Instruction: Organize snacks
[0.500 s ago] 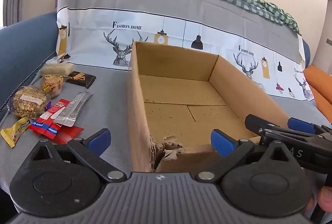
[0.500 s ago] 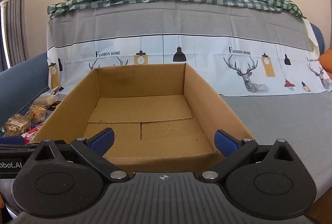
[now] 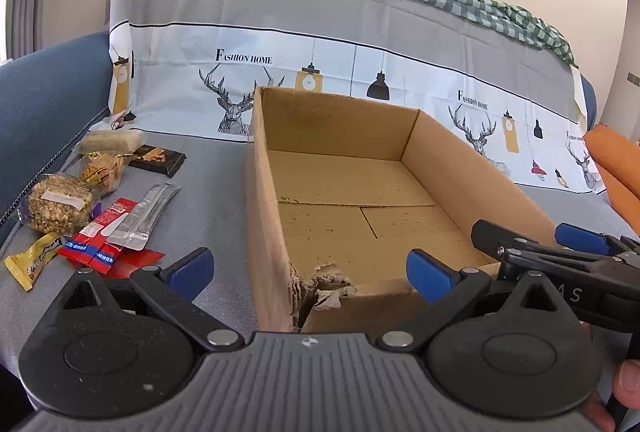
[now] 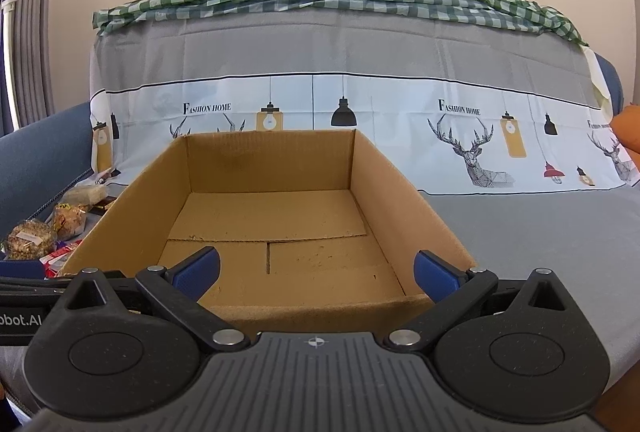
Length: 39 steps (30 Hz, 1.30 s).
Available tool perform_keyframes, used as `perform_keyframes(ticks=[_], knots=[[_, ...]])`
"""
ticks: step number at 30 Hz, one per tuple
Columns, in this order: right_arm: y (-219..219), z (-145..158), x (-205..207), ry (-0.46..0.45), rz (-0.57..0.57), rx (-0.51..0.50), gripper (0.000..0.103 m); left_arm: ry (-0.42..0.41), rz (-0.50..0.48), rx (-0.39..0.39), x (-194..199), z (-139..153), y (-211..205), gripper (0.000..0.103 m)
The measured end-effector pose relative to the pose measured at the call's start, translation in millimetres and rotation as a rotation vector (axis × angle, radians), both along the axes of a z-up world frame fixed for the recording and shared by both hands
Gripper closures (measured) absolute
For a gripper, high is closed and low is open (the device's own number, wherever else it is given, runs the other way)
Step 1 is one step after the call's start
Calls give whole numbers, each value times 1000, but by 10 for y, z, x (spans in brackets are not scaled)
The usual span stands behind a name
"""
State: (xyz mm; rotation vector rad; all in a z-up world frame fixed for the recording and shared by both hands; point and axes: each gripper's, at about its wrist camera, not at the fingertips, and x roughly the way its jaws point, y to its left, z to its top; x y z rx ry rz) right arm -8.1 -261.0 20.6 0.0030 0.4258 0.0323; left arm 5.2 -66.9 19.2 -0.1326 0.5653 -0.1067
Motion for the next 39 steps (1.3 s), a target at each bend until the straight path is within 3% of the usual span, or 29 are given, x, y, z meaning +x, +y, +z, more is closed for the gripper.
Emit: perform_keyframes(ticks=[30, 35, 37, 39], knots=[[-21, -27, 10, -25, 29, -8, 6, -5, -10, -6, -18, 16, -28, 1], [-43, -8, 22, 7, 33, 17, 9, -32, -18, 7, -46, 23, -69, 1], [-68, 1, 11, 15, 39, 41, 16, -56, -32, 13, -73, 40, -83, 2], [-66, 4, -4, 12, 49, 50, 20, -75, -46, 18, -99, 65, -92, 12]])
